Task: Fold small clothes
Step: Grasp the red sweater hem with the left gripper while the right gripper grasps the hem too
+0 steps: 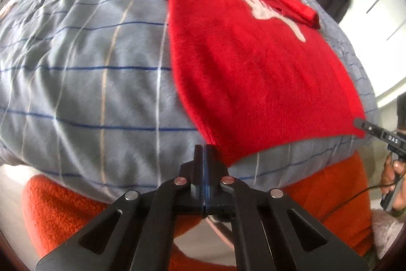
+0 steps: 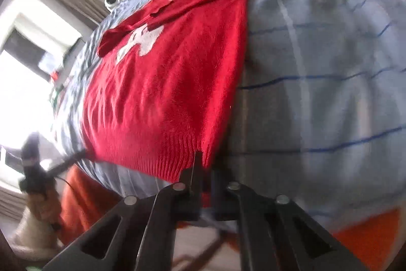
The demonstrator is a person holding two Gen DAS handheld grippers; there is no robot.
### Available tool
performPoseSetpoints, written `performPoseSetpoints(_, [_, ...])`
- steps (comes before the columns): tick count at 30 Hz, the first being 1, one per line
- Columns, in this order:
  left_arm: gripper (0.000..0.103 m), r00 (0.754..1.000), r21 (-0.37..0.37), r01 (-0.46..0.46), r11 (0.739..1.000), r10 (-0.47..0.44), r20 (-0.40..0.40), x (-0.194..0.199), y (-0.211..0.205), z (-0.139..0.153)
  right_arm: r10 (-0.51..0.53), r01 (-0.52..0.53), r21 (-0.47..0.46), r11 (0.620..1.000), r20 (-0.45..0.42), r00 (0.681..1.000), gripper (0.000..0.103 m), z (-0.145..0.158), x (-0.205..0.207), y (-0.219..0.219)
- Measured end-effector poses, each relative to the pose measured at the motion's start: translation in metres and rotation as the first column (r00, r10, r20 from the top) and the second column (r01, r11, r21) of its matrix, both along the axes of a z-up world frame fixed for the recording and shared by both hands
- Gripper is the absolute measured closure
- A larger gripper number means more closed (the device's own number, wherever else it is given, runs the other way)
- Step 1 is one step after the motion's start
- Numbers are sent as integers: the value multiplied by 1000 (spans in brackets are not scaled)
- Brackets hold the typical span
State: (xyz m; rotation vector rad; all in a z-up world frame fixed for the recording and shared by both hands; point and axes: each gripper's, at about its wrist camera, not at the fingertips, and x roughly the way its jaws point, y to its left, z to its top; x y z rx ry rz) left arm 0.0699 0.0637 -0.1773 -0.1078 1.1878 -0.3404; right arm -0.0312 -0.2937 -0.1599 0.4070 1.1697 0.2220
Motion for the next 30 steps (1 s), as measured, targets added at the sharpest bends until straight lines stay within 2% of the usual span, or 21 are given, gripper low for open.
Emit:
performPoseSetpoints(2, [99,1000,-26,-5,1000,5,3,1,2,-2,6,-6,-28,1000,5,1000,99,8,1,0])
performPoseSetpoints(4, [79,1000,-84,-20,996,19,-23,5,12,-6,12,-11,-36,999,16,1000,99,8,5,-1])
performPoseSetpoints(6, [38,999,-132,-47,990,45,-14,3,17,-2,13,-12,-47,999,20,1000,98,1,11,3])
performPoseSetpoints(8, [31,999,-152,-43,987,46,15,0,20,6,8,-7,-45,999,22,1000,97,-6,17,11])
performPoseSetpoints(11, [34,1000,-120,-14,993,15,8,8,3,1,20,-20,-47,999,10,1000,97,-15,17,16])
performPoseSetpoints(13, [68,1000,-73,16,997,-17,-19,16,-19,-12,29,-29,-45,999,5,1000,97,-19,21,20])
performPoseSetpoints(14, [98,999,-50,20,999,-22,-37,17,-23,-16,29,-29,-39,999,2,1000,97,-21,22,20])
performPoseSetpoints(17, [101,1000,-19,0,1000,-1,-23,16,-25,-14,23,-24,-27,999,-13,1000,98,-22,24,16])
performPoseSetpoints(21, [102,999,71,4,997,-7,33,-1,-8,2,15,-14,-98,995,5,1000,99,3,12,10])
performPoseSetpoints(23, [102,1000,102,-2,995,0,17,-4,-2,-7,-2,2,-102,995,6,1000,99,10,6,7])
performPoseSetpoints(25, [102,1000,134,-10,991,8,9,-1,-2,-21,-5,2,-114,993,-23,1000,100,-1,8,10])
performPoseSetpoints(28, [102,1000,194,-4,981,-1,27,6,-12,-32,3,-18,-167,986,-89,996,100,-45,17,20])
performPoseSetpoints(30, [101,999,208,-2,978,-6,39,6,-13,-33,-6,-8,-162,987,-85,996,100,-53,20,20])
